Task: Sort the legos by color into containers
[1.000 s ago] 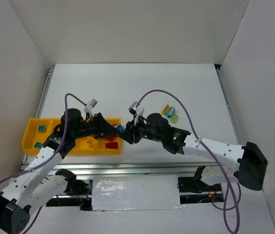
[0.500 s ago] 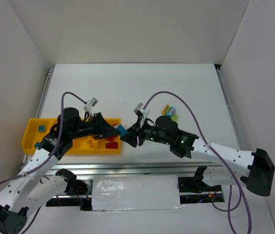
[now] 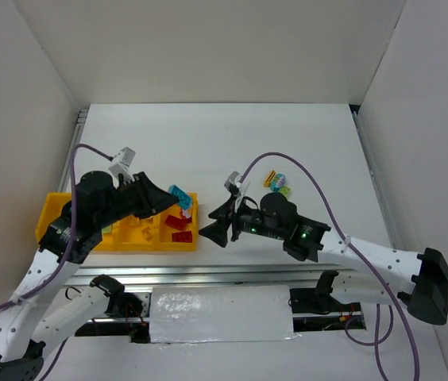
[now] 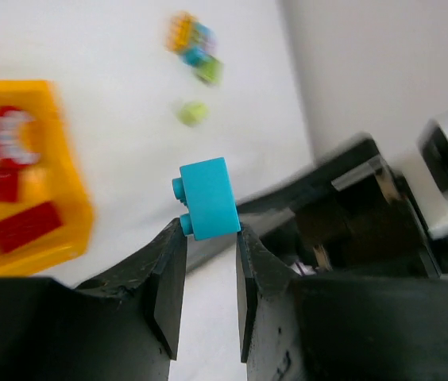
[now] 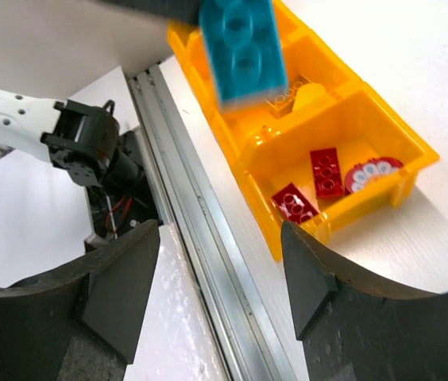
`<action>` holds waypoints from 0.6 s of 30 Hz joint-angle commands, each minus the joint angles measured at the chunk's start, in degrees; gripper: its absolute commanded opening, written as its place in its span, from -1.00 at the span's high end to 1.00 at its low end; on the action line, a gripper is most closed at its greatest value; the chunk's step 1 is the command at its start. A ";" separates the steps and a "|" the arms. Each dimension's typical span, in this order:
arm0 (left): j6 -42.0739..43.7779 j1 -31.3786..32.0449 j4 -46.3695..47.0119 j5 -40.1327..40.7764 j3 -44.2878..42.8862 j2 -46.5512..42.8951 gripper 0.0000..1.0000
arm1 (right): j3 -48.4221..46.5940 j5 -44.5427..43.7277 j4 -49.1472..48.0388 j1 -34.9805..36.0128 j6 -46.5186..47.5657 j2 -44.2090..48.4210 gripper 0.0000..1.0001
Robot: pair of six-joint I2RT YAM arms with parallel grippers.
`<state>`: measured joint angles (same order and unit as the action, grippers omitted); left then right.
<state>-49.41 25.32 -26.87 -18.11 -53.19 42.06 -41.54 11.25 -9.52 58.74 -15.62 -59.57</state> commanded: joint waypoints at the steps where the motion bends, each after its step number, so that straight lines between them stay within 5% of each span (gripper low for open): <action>1: 2.92 -0.18 -12.82 24.59 -8.74 0.47 1.00 | 1.98 -3.24 0.20 0.50 -0.20 3.93 -0.40; 3: 1.08 -0.18 -22.72 35.63 -11.92 1.00 1.00 | 3.39 -5.17 0.99 0.50 -0.38 6.74 -0.47; 4: -0.50 -0.10 -26.53 47.69 -14.98 1.79 1.00 | 3.74 -5.88 2.21 0.50 -0.29 7.71 -0.49; 10: -15.35 -0.80 -48.61 79.50 -20.46 8.02 1.00 | 5.15 -11.15 7.84 0.59 -0.56 14.82 -0.52; 13: -16.08 -5.25 -49.77 83.23 -20.47 12.23 1.00 | 5.68 -12.81 9.08 0.50 -0.56 17.28 -0.53; 16: -3.89 -16.06 -37.85 80.35 -17.31 15.06 1.00 | 5.94 -13.53 11.98 0.58 -0.56 19.40 -0.53; 18: 5.79 -26.14 -29.86 71.58 -14.15 15.68 1.00 | 6.21 -13.62 13.12 0.41 -0.64 21.06 -0.53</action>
<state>-55.22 9.34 -65.87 55.59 -70.11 56.99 -35.97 -0.27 1.19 58.76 -16.05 -40.88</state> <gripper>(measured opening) 0.380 0.765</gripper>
